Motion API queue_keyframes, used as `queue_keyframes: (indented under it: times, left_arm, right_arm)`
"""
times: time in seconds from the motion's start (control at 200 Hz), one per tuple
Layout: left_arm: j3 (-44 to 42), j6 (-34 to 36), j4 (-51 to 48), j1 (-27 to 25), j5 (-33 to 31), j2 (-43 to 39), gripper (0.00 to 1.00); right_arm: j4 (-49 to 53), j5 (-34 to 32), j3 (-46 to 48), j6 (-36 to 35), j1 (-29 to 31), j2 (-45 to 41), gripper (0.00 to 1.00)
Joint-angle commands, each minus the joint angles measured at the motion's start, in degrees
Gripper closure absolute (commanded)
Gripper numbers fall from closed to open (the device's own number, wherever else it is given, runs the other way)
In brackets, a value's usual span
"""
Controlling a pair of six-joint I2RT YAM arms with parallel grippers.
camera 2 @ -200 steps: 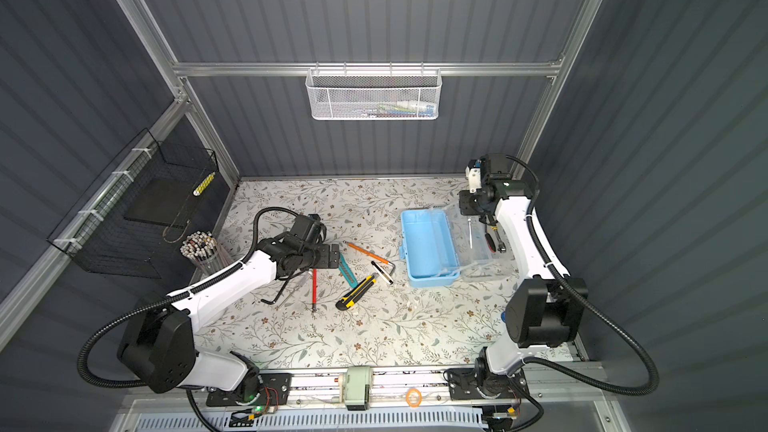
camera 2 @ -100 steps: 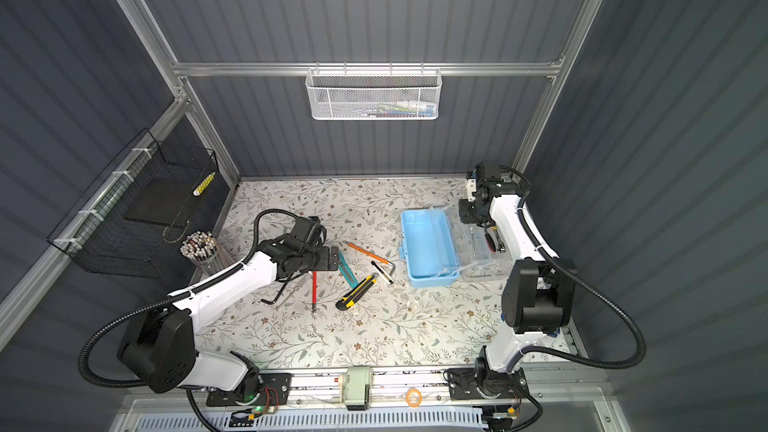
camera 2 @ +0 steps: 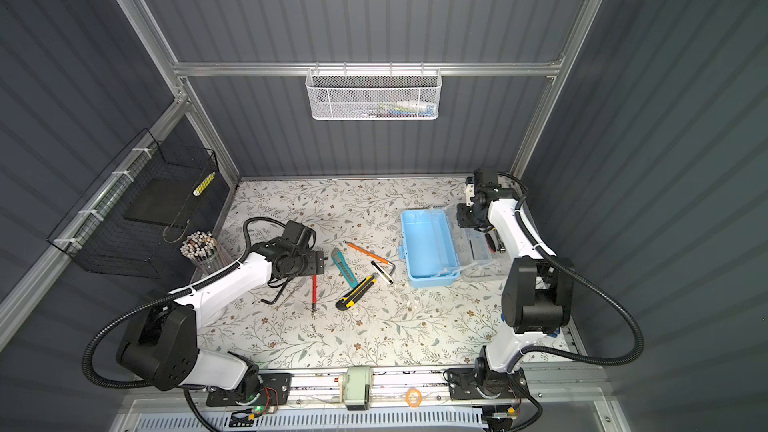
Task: Pack the tool kit
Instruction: 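Open the right gripper in the tray while the left gripper grasps another clear screwdriver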
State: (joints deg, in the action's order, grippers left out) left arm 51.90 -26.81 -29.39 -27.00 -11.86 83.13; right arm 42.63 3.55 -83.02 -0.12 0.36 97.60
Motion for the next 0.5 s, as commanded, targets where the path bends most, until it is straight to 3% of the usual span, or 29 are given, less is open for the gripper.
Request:
queue_keyframes:
  times: [0.0,0.285,0.495]
  left_arm:
    - [-1.8,-1.6,-2.3,0.5,-0.9,0.6,0.18]
    - [-3.5,-1.2,-2.3,1.2,-1.6,3.1,0.43]
    - [-4.8,-1.8,-1.0,1.4,-2.0,4.7,0.44]
  right_arm:
    - [-1.0,1.6,0.1,1.5,-0.3,-1.9,0.53]
    - [-2.4,3.4,0.3,3.0,-0.2,-4.4,0.47]
    - [-2.0,3.2,0.7,2.8,-0.3,-5.2,0.46]
